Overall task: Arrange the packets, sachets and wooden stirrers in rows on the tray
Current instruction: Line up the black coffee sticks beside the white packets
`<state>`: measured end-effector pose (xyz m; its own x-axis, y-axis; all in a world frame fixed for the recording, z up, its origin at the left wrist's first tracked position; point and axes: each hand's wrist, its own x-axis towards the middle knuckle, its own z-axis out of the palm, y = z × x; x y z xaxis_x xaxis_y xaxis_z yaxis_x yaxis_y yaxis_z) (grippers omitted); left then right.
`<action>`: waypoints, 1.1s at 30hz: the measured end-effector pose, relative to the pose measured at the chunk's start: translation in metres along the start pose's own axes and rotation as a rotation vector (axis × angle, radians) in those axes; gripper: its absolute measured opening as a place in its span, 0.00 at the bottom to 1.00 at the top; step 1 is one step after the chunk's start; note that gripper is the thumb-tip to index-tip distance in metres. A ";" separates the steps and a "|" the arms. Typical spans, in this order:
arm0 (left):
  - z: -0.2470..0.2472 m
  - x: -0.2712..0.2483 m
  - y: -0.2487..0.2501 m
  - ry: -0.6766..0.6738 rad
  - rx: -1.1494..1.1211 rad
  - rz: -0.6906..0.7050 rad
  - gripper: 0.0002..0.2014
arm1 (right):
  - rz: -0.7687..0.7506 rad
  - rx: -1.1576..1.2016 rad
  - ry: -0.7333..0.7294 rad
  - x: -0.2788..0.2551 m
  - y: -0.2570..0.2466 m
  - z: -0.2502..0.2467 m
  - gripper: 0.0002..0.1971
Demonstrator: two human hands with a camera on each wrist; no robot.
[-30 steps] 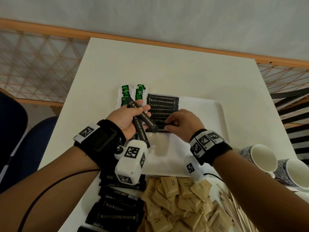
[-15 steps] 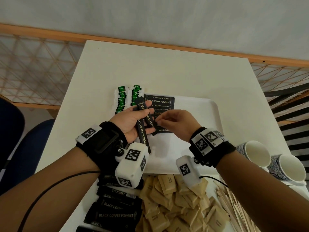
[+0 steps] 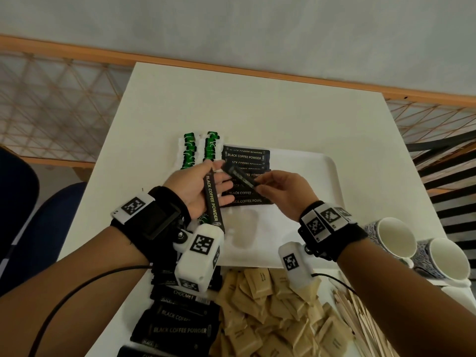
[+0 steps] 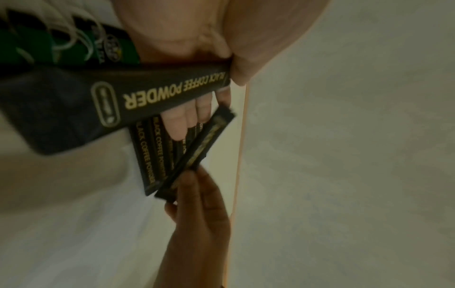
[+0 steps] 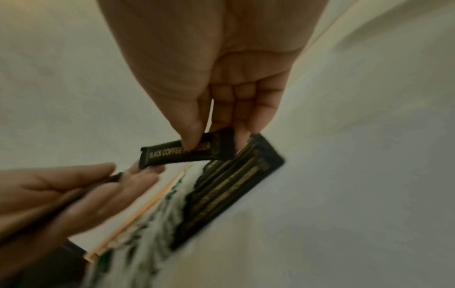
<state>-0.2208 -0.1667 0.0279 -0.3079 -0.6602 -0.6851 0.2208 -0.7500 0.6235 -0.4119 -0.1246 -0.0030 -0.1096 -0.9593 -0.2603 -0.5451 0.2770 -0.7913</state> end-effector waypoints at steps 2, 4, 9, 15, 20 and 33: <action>-0.006 0.002 0.005 0.038 -0.042 0.033 0.19 | -0.046 -0.318 -0.028 -0.001 0.006 -0.010 0.05; -0.011 0.006 0.008 0.090 -0.029 0.088 0.20 | -0.093 -0.554 -0.122 -0.004 0.010 -0.012 0.07; -0.010 0.008 0.010 0.240 0.148 0.147 0.14 | -0.204 -0.711 -0.193 -0.002 0.013 0.001 0.11; -0.009 0.009 0.007 0.208 0.169 0.186 0.08 | -0.204 -0.651 -0.106 0.007 0.010 0.008 0.09; -0.012 0.006 0.001 0.109 0.196 0.226 0.09 | -0.063 -0.195 0.018 0.004 0.007 0.001 0.08; -0.005 0.007 -0.023 0.123 0.784 0.509 0.11 | 0.061 -0.127 -0.131 -0.011 0.019 -0.020 0.06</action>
<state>-0.2231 -0.1545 0.0064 -0.2362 -0.9340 -0.2679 -0.3980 -0.1585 0.9036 -0.4376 -0.1094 -0.0037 -0.0411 -0.9231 -0.3825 -0.6422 0.3177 -0.6976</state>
